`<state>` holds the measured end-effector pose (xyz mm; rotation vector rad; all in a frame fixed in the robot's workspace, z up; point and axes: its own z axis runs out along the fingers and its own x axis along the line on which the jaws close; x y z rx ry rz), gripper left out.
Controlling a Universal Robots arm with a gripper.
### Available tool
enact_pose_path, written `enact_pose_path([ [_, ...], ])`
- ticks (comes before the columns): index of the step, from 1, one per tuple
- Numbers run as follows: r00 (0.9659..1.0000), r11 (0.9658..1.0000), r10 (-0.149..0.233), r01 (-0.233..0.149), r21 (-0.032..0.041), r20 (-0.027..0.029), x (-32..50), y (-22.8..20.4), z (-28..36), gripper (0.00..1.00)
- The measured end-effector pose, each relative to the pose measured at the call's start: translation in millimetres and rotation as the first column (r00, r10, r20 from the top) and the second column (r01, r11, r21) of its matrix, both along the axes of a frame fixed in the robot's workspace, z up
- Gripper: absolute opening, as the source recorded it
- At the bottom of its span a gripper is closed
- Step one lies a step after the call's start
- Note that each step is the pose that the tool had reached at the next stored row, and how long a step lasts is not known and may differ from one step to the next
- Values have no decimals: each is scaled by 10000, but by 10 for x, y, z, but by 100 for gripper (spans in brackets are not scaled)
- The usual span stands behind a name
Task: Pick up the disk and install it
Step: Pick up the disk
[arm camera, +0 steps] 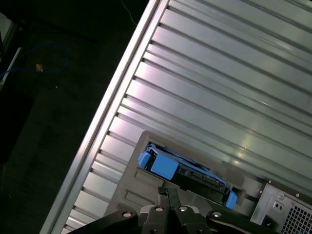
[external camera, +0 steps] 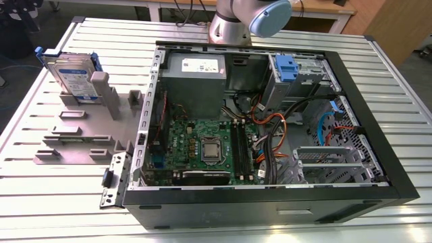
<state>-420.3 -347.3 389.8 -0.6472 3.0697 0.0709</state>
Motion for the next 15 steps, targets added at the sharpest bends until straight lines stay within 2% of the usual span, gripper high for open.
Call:
enact_pose_path([
  [15, 9973, 9973, 735, -735, 0, 0, 0, 0, 0, 11],
])
